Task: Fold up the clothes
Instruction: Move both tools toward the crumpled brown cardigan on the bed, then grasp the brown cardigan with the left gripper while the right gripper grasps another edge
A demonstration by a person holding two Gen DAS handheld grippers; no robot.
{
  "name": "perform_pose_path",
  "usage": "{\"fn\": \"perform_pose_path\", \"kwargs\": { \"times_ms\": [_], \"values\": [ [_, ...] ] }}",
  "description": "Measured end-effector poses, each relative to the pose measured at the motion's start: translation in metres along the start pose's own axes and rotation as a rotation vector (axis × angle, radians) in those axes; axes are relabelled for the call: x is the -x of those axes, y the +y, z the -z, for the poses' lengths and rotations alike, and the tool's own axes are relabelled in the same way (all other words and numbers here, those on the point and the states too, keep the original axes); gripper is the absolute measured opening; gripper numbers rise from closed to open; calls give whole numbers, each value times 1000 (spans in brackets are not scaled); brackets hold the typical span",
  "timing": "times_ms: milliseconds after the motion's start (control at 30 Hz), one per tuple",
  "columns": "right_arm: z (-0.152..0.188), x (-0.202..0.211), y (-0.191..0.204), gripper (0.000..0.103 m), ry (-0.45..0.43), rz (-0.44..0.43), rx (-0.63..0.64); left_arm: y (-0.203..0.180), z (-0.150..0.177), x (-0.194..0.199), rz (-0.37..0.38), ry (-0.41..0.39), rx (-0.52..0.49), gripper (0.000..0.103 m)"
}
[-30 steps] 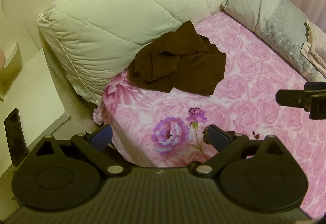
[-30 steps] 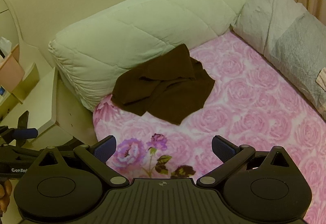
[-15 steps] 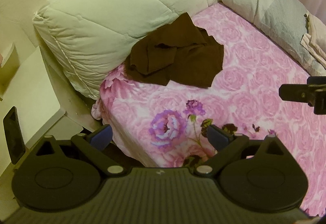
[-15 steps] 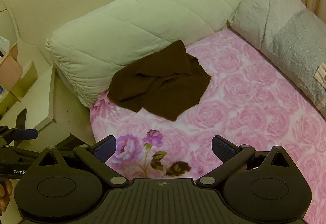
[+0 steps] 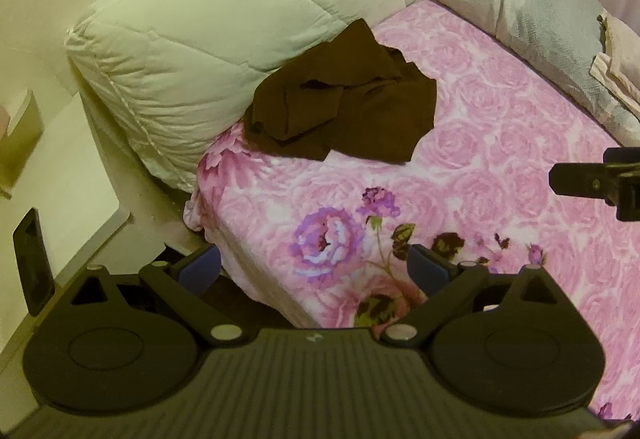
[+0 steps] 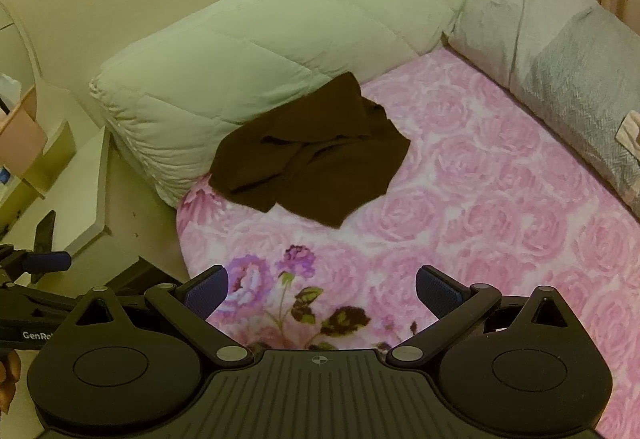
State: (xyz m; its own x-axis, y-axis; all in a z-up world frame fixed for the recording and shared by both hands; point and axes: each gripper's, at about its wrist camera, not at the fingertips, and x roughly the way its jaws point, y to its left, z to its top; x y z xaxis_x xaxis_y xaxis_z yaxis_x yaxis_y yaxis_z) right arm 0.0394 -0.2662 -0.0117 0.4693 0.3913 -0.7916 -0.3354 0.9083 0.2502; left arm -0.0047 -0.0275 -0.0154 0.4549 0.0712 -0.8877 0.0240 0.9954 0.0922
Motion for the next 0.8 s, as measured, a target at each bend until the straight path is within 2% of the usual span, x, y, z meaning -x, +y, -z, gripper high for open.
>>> {"fn": "perform_pose_path", "kwargs": {
  "times_ms": [300, 367, 500, 633, 800],
  "values": [
    [-2, -22, -15, 102, 15, 19, 9, 9, 12, -16, -4, 61, -39, 98],
    [-7, -36, -16, 102, 25, 28, 12, 13, 8, -28, -27, 54, -100, 97],
    [-24, -67, -14, 102, 53, 45, 23, 27, -18, -70, -60, -13, -243, 97],
    [-46, -110, -16, 102, 68, 20, -16, 38, -53, -128, -49, -61, -370, 95],
    [-60, -194, -31, 102, 81, -26, -113, 43, -83, -207, -23, -130, -525, 95]
  ]
}}
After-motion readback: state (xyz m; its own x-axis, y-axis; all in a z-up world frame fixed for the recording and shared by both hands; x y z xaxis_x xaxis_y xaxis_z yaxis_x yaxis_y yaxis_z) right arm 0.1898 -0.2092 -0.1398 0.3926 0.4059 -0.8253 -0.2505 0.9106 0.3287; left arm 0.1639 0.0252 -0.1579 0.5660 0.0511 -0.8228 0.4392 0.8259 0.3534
